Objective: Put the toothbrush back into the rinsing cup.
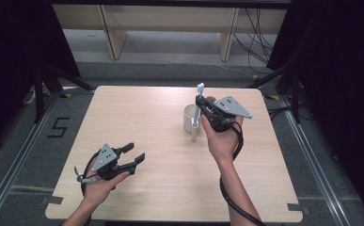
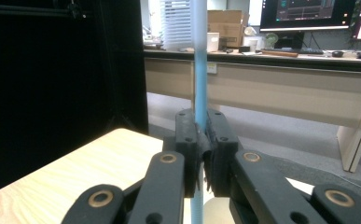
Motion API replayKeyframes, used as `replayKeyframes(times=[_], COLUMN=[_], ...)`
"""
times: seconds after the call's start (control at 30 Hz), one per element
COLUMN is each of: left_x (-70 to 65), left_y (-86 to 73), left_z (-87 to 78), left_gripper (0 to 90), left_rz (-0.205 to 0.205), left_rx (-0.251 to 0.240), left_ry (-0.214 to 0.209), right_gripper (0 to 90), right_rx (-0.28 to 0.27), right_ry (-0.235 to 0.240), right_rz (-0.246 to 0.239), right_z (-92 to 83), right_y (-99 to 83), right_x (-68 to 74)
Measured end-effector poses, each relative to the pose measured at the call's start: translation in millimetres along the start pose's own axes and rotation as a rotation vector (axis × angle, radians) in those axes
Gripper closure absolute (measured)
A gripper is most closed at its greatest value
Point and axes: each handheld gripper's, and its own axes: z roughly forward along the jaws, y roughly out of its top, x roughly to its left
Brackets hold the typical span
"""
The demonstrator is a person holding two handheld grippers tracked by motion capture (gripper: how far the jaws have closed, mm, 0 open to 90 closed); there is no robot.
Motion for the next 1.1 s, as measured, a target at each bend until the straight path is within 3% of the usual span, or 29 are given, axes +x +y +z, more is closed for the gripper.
replayKeyframes(times=[0.43,0.53,0.57,0.93,1.03,1.1], left_x=[-0.5,-0.7,-0.8,0.3,0.7,0.2], left_y=[-1.9,-2.0,-2.0,-2.4,-2.8,-2.4], left_z=[0.3,0.3,0.3,-0.5,1.0,-0.3], left_gripper=[37.2,37.2,37.2,37.1,37.1,37.1], left_rz=[-0.001,0.002,0.001,0.001,-0.001,0.001], left_rx=[0.026,0.028,0.027,0.027,0.009,0.028], left_ry=[0.005,0.004,0.005,0.009,-0.002,0.009], right_gripper=[85.7,85.7,85.7,85.7,85.7,85.7], right_rx=[-0.012,-0.002,0.013,0.014,0.025,0.031], right_ry=[-0.023,-0.023,-0.027,-0.023,-0.026,-0.026], right_rz=[0.005,-0.010,0.026,-0.009,0.010,0.015], right_z=[4.8,7.1,6.7,14.3,15.6,15.6], right_y=[-3.5,-7.3,-8.3,-15.5,-18.0,-19.0], right_x=[-7.0,-10.5,-8.2,-10.7,-10.2,-10.5])
